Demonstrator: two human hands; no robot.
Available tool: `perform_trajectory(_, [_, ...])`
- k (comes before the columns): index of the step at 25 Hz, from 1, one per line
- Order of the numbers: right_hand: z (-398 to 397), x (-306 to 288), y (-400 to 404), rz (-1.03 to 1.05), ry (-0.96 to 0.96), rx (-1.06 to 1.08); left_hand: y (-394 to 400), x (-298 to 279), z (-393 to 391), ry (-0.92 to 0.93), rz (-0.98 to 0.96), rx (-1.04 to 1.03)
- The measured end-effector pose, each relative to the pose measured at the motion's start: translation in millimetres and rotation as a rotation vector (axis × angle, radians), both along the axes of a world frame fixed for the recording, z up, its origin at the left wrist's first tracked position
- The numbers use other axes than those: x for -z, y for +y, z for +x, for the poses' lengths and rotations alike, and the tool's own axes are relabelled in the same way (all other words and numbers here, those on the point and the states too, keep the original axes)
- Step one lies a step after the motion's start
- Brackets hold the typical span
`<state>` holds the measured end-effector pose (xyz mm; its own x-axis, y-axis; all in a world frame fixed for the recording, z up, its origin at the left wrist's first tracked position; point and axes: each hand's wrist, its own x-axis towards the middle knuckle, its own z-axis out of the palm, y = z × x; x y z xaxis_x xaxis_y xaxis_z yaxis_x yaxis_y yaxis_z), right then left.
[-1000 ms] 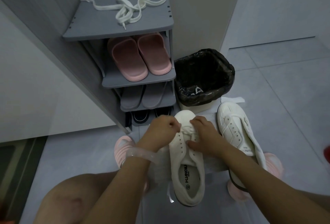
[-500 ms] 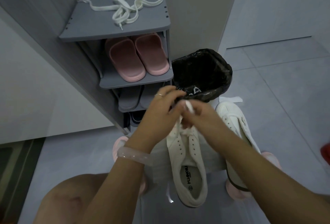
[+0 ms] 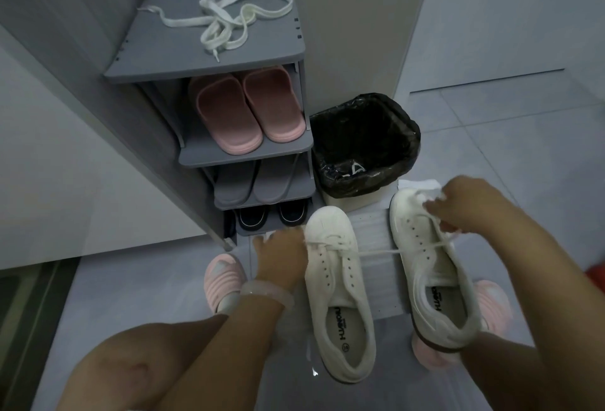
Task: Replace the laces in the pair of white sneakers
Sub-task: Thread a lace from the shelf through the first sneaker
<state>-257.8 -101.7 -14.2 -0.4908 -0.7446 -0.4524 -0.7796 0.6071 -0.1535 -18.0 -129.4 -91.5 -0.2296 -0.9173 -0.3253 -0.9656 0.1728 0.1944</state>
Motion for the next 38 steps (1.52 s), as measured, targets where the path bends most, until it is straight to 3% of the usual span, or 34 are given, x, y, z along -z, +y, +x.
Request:
perform_trajectory(1, [6,3,2,0.064,0.081,-0.057,-4,-10,0,0.037,-0.079,0.002])
perform_trajectory(3, [28,3,3,-0.059,0.059,-0.186,-8,-34,-3,0.184,-0.212,0.032])
perform_trajectory(5, [58,8,1,-0.229,-0.218,-0.455,-8,-50,-6,0.369,-0.298,0.113])
perform_trajectory(7, [94,13,4,-0.339,-0.581,-0.534,-6,-60,-4,0.525,-0.309,0.182])
perform_trajectory(9, [108,17,4,-0.464,-0.728,-0.381,-6,-69,3,0.578,-0.184,0.197])
perform_trajectory(11, [100,16,-2,-0.642,-0.772,-0.095,-10,-72,13,0.559,-0.057,0.182])
perform_trajectory(14, [76,5,-9,-0.92,-0.932,0.336,-14,-70,24,0.528,0.016,0.196])
perform_trajectory(18, [51,-13,-13,-1.096,-1.165,0.736,-16,-59,26,0.46,0.084,0.218])
perform_trajectory(22, [37,-30,-11,-1.155,-1.358,0.799,-11,-50,23,0.384,0.238,0.205])
perform_trajectory(26, [44,-29,-9,-1.061,-1.497,0.647,-6,-35,19,0.197,0.329,0.237])
perform_trajectory(28, [47,-27,-11,-1.034,-1.545,0.572,-5,-30,19,0.206,0.341,0.251])
perform_trajectory(31, [50,-19,-13,-0.88,-1.35,0.416,-2,-24,16,0.328,0.365,0.168])
perform_trajectory(35, [55,2,-5,-0.344,-0.671,-0.056,0,-13,10,0.619,0.403,-0.1])
perform_trajectory(38, [59,13,1,-0.036,-0.325,-0.382,2,1,7,0.672,0.356,-0.209])
